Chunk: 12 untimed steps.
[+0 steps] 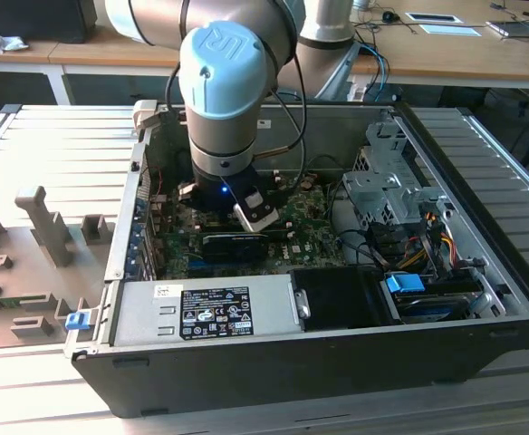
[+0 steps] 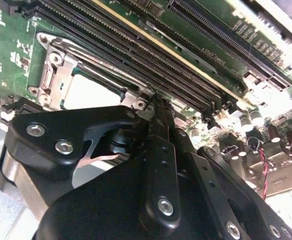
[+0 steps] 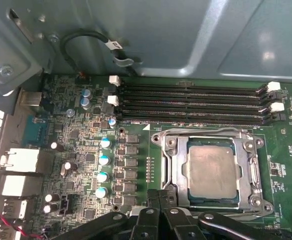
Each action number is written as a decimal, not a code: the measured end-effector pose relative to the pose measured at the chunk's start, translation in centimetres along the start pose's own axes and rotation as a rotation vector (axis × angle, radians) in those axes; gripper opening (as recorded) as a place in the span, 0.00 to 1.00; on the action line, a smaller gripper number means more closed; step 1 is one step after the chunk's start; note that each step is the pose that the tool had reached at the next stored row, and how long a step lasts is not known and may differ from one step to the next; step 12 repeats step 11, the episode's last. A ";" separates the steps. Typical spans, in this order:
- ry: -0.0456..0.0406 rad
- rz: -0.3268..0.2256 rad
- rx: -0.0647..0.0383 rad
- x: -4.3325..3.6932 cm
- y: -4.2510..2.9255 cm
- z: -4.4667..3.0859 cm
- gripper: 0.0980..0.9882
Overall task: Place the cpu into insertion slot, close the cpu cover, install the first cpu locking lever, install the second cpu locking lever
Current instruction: 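Install the second cpu locking lever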
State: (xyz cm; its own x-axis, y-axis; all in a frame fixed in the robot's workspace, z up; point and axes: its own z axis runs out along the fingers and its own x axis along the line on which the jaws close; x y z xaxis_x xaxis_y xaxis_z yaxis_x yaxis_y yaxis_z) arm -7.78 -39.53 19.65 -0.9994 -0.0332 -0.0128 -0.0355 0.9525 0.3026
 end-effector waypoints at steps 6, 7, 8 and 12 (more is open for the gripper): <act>0.0000 0.000 0.000 -0.02 0.69 -2.18 0.01; 0.0000 0.000 0.000 -0.02 0.73 -2.31 0.01; 0.0001 0.000 0.000 -0.02 0.80 -2.51 0.01; -0.0001 0.000 0.000 -0.03 0.87 -2.71 0.01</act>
